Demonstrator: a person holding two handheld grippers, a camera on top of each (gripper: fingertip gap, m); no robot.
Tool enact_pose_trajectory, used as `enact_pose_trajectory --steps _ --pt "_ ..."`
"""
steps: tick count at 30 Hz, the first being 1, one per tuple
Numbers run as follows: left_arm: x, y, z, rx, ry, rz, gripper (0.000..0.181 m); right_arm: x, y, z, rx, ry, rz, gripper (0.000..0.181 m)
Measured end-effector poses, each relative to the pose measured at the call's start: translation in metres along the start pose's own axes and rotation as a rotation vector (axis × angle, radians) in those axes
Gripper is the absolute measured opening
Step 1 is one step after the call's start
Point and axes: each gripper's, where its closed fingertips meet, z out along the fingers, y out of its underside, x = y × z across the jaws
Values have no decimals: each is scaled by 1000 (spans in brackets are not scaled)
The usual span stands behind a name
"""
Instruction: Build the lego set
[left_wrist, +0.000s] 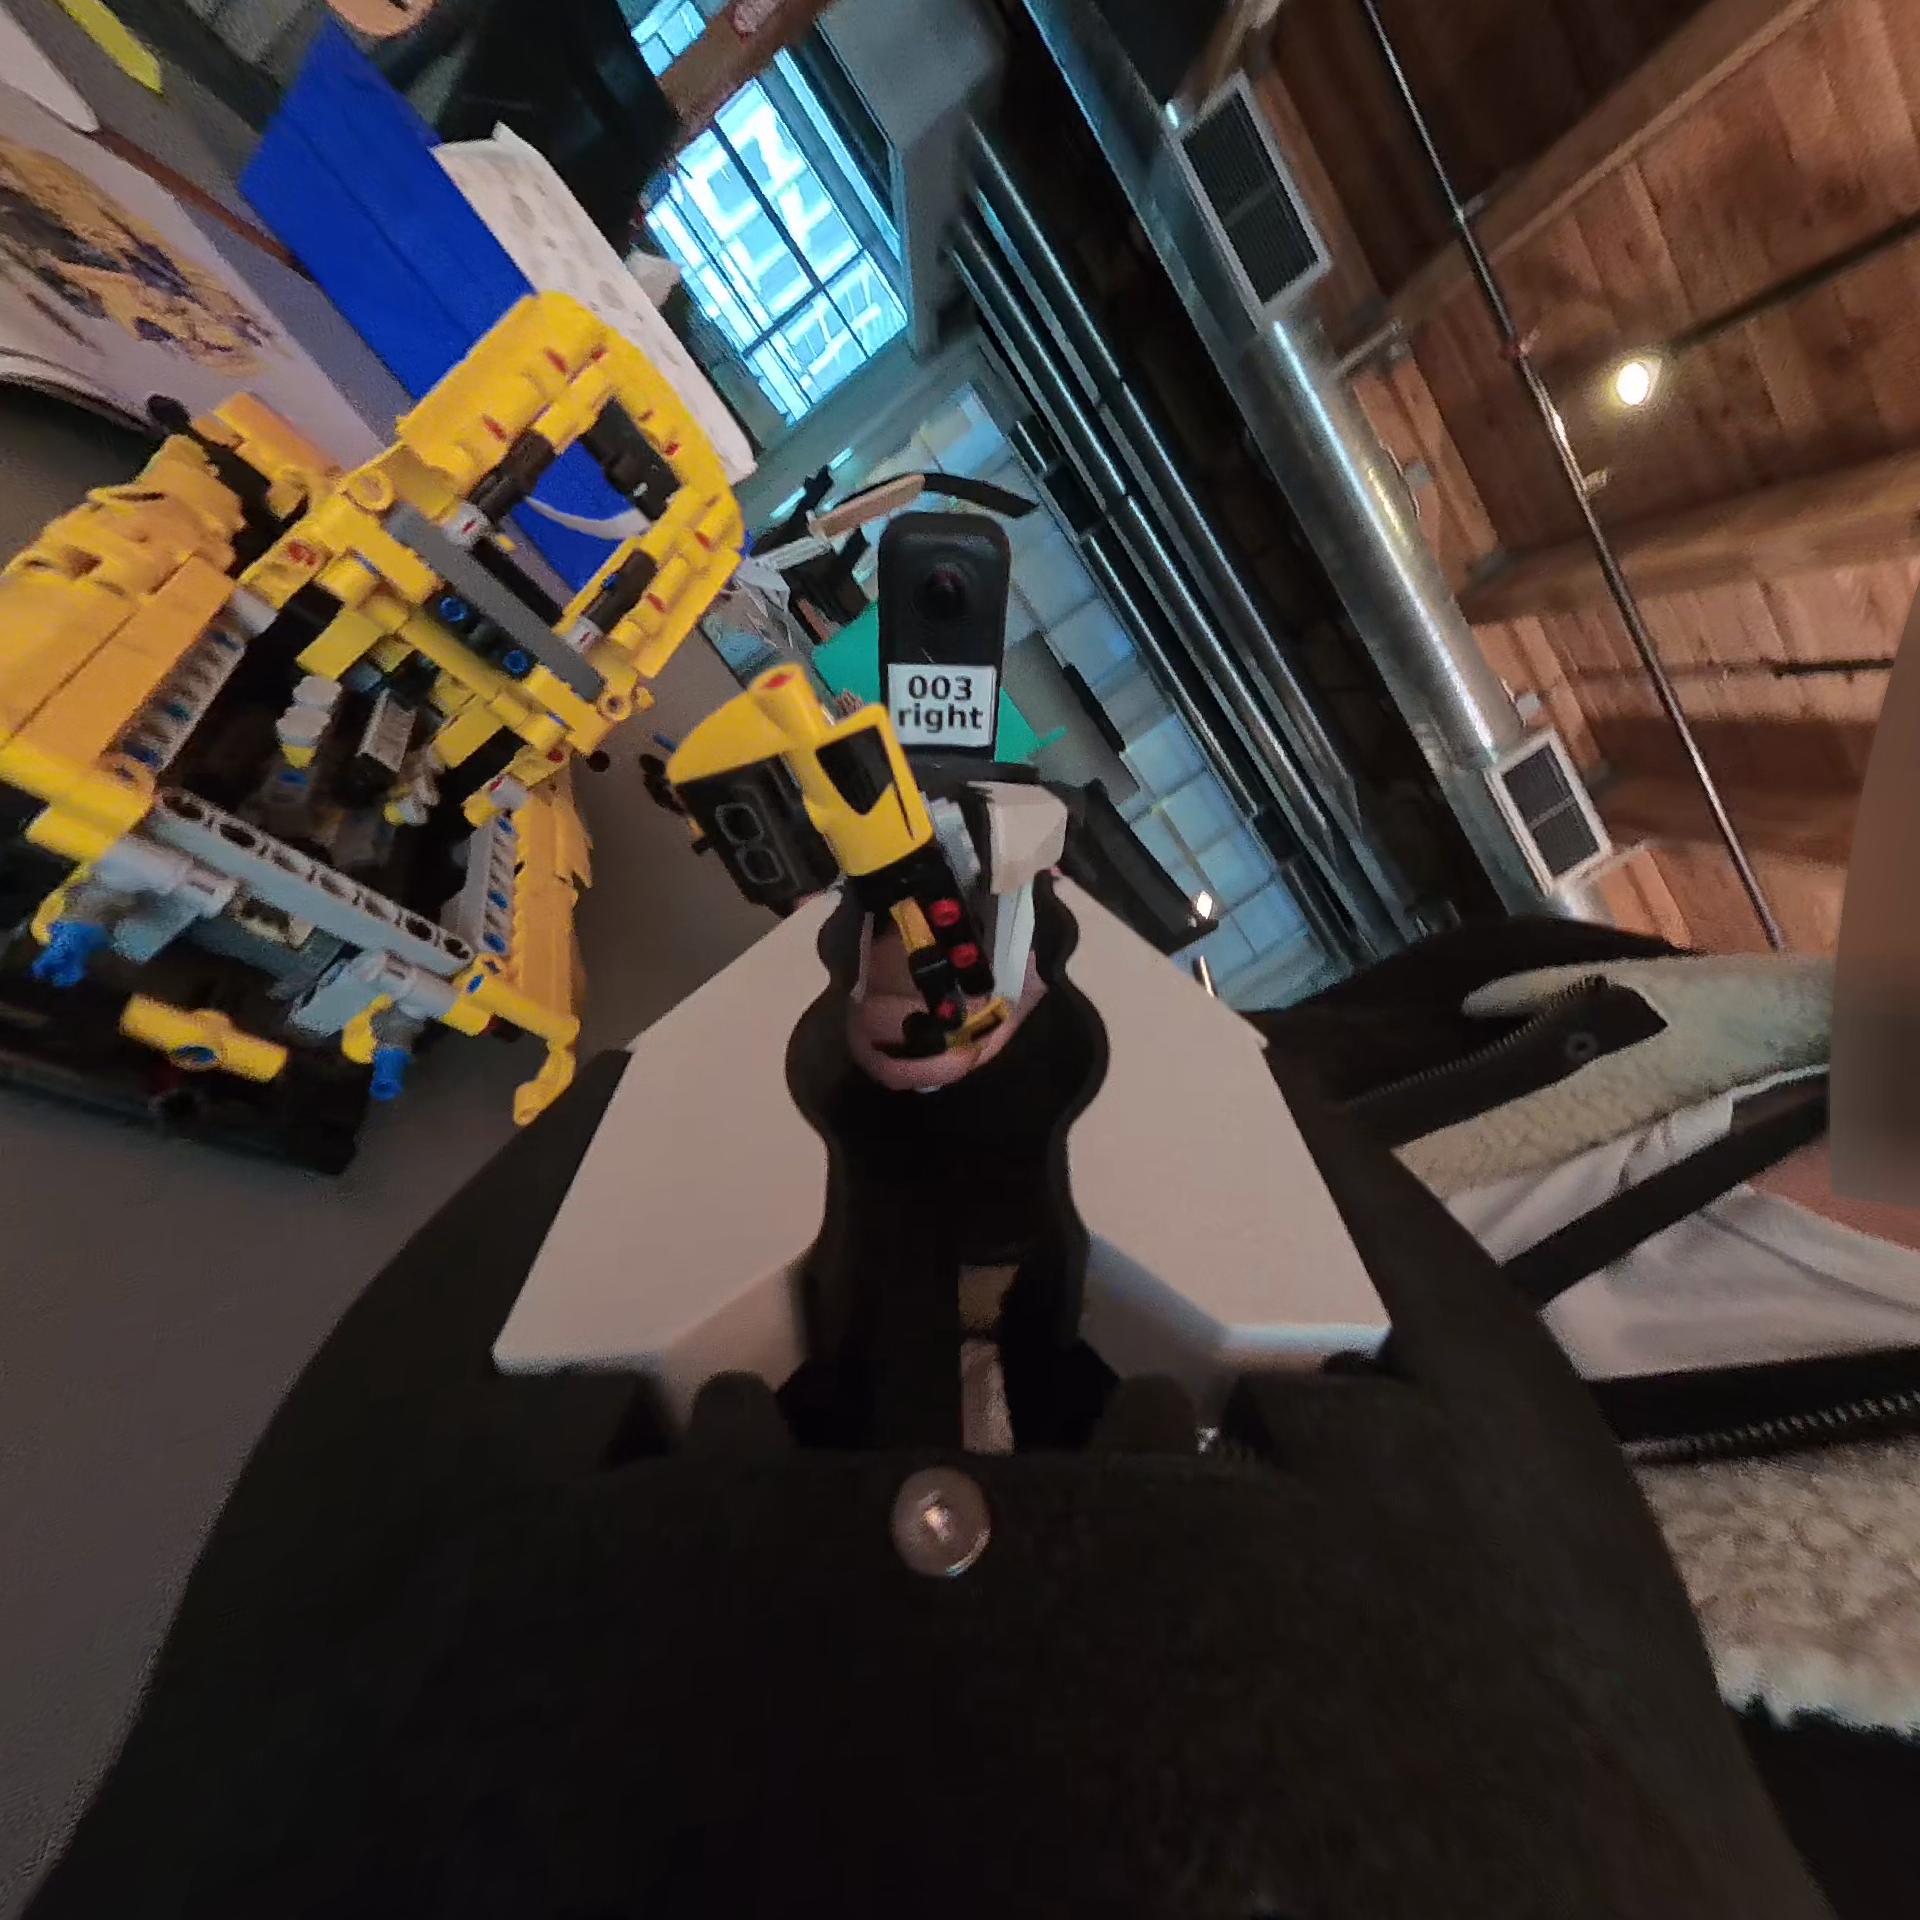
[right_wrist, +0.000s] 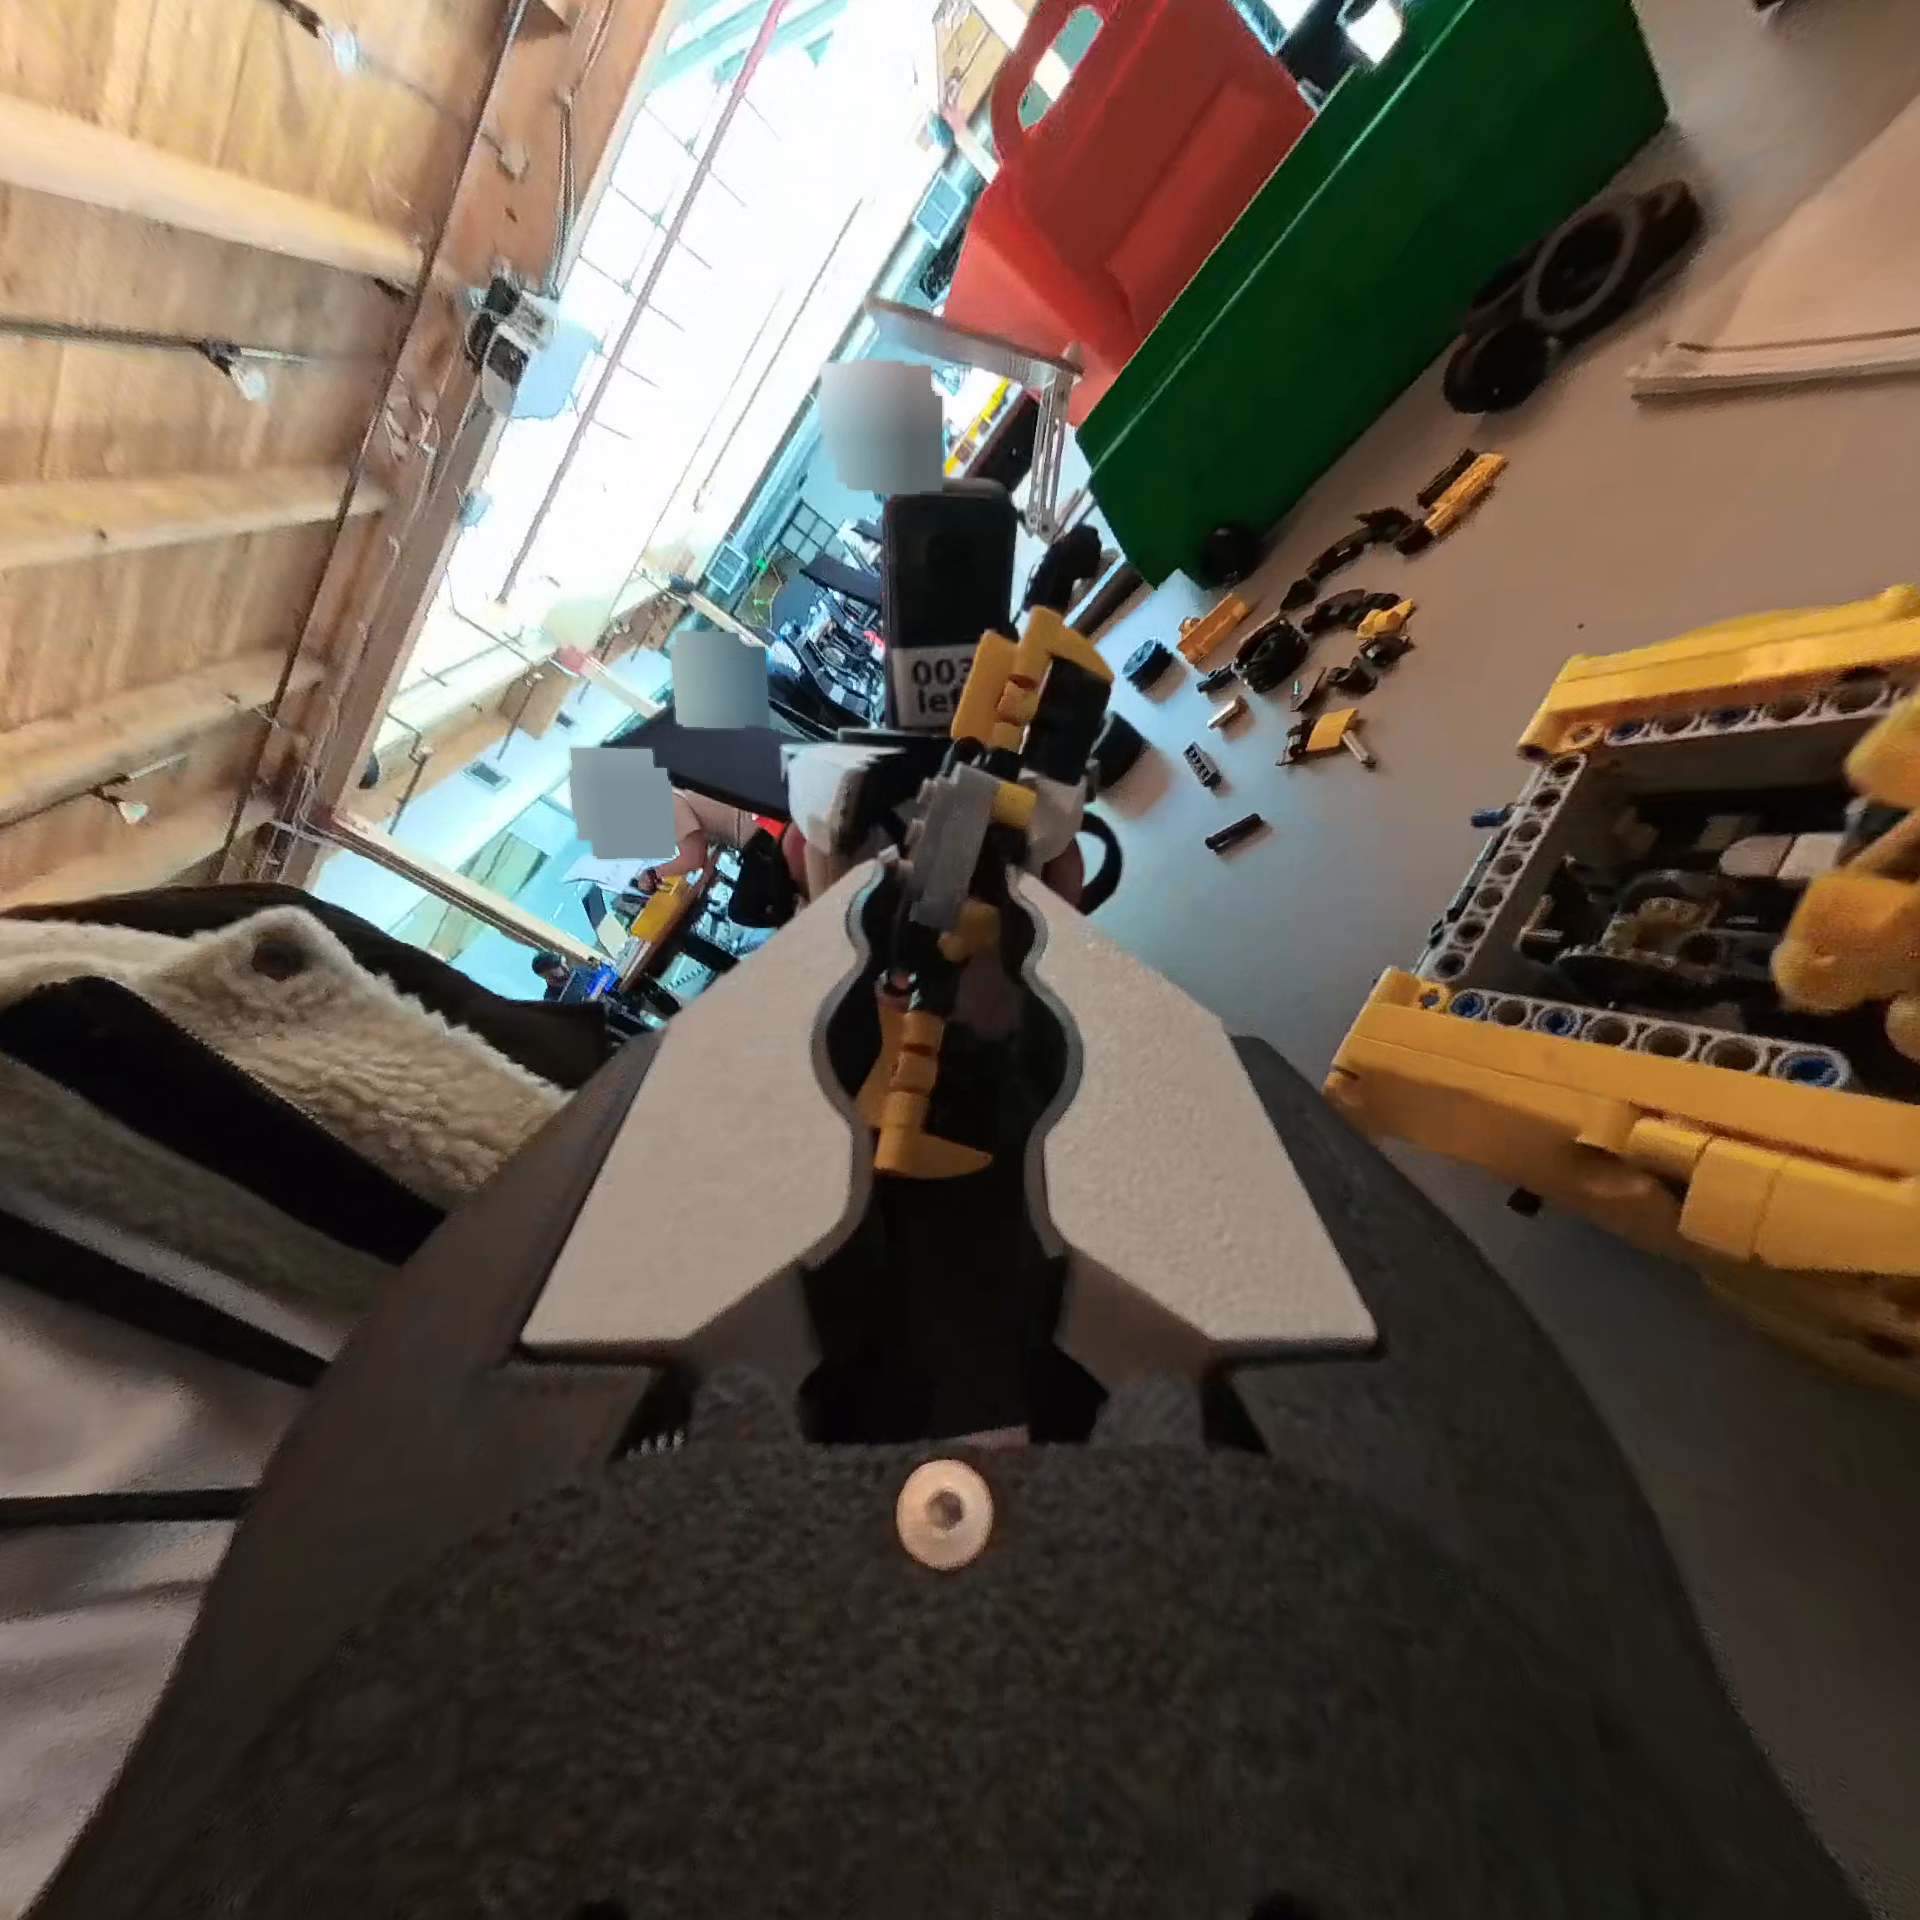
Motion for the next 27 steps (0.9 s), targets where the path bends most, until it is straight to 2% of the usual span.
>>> enact_pose_trajectory --steps 7,13,17,24,27 --pt "-12 7 -12 122 -20 -211 29 15 1 3 81 80 11 13" --pt "-12 11 -9 145 -37 -224 27 20 5 6 95 72 41 14" --pt "-21 4 -16 229 -68 -250 10 19 7 10 89 82 23 14" --pt "-26 7 -24 192 -158 -206 7 21 14 16 55 101 16 14" --pt "-37 1 -41 176 -233 -205 7 28 6 8 52 178 -53 35"
